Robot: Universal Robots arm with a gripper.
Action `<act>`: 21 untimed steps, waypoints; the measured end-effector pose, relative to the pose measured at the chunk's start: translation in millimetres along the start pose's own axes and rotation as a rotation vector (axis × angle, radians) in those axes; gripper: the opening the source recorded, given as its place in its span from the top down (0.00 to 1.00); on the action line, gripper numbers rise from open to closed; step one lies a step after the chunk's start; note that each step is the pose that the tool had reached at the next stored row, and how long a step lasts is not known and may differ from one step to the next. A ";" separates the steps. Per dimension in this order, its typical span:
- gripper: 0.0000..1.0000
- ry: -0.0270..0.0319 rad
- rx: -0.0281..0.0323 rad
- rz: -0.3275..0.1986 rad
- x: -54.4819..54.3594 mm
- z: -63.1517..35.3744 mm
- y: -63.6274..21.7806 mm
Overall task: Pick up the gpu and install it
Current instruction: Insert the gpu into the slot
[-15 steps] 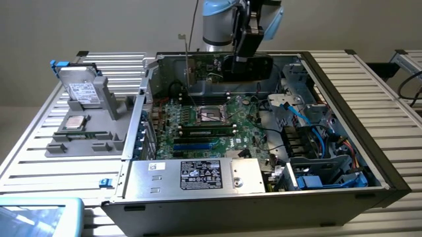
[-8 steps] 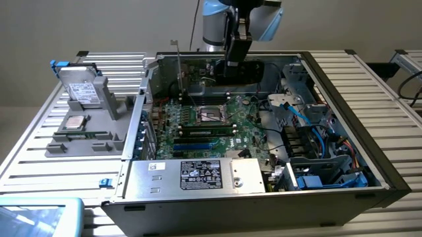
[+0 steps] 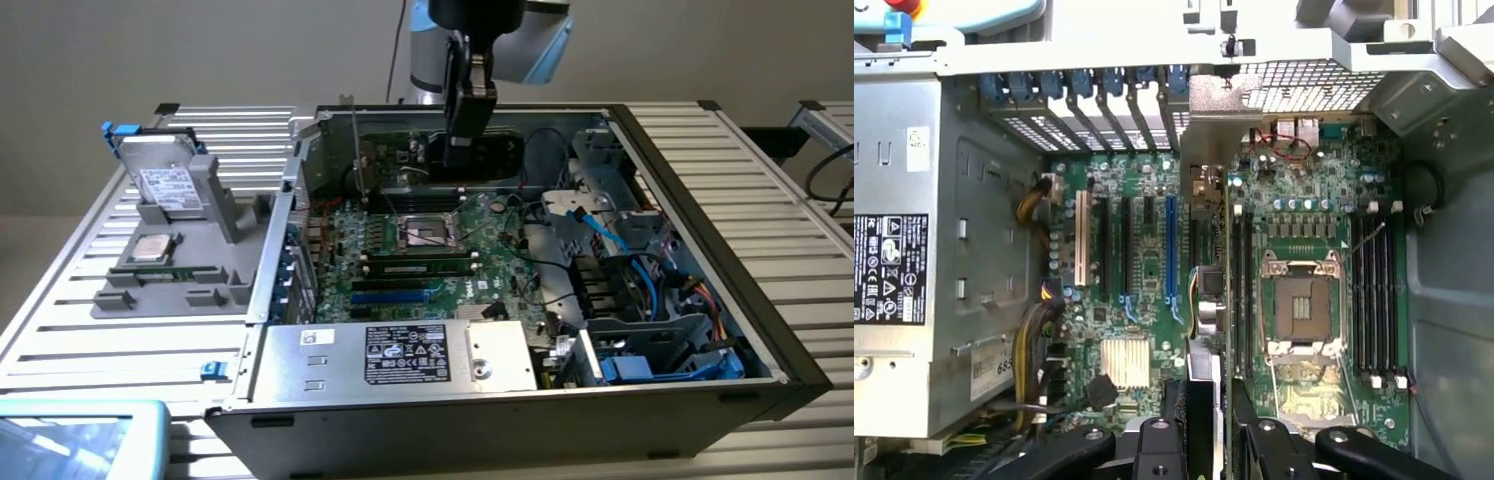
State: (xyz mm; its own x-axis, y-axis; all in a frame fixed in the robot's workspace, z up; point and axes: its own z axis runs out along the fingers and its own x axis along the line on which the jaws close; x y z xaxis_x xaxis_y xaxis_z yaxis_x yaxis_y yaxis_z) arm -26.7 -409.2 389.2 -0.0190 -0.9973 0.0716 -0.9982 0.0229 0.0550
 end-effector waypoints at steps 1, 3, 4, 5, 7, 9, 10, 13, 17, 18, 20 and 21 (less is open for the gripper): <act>0.72 0.0002 -0.0001 0.000 -0.1 1.8 1.2; 0.72 0.0002 -0.0001 0.000 -0.3 5.6 3.9; 0.72 0.0002 0.0000 0.000 -0.4 7.6 5.5; 0.72 0.0001 0.0000 0.000 -0.5 9.5 6.9; 0.72 0.0001 0.0000 0.000 -0.7 13.2 9.4; 0.72 0.0001 0.0000 0.000 -0.9 17.0 11.9; 0.72 0.0002 0.0000 0.000 -0.9 18.9 13.0; 0.72 0.0001 0.0000 0.000 -0.4 24.6 16.2; 0.72 0.0002 0.0001 0.000 0.7 32.0 16.6; 0.72 0.0000 0.0001 0.000 1.0 33.9 16.7; 0.72 0.0001 -0.0001 0.000 1.3 37.6 17.4; 0.72 0.0001 -0.0001 0.000 1.3 39.3 17.7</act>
State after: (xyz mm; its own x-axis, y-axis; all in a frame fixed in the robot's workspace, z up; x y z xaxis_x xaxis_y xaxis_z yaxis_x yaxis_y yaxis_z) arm -46.6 -412.9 351.1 -0.0193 -0.9972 0.0717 -0.9982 0.0233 0.0550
